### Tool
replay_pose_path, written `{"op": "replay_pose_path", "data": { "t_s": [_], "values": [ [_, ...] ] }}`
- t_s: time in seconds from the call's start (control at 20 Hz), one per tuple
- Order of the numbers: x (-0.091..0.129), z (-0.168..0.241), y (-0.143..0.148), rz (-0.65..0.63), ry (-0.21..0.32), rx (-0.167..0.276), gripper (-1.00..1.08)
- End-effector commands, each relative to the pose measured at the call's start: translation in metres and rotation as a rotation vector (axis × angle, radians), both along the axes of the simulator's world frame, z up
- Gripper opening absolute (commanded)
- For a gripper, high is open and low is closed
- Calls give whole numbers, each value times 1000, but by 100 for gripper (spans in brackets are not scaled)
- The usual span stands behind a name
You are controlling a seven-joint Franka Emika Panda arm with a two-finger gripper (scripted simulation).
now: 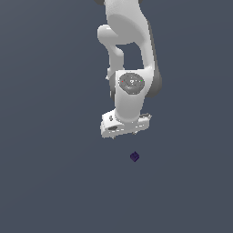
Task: Pick up the object and move it to a goal position.
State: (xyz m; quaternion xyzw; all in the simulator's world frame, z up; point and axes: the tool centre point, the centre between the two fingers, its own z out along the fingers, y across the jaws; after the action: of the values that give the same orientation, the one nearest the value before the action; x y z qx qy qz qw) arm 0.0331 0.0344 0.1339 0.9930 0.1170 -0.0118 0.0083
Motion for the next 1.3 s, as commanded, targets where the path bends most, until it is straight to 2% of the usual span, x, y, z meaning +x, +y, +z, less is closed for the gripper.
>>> {"op": "replay_pose_path", "data": {
  "t_s": [0.0,0.3,0.6,0.9,1.25],
  "values": [
    [10,-8,8,71,-1,1,100],
    [35,-32,31,262,-6,9,100],
    [51,-50,47,395,-12,17,100],
    [58,-60,55,464,-16,23,100],
    [59,-63,56,473,-15,24,100]
  ]
}}
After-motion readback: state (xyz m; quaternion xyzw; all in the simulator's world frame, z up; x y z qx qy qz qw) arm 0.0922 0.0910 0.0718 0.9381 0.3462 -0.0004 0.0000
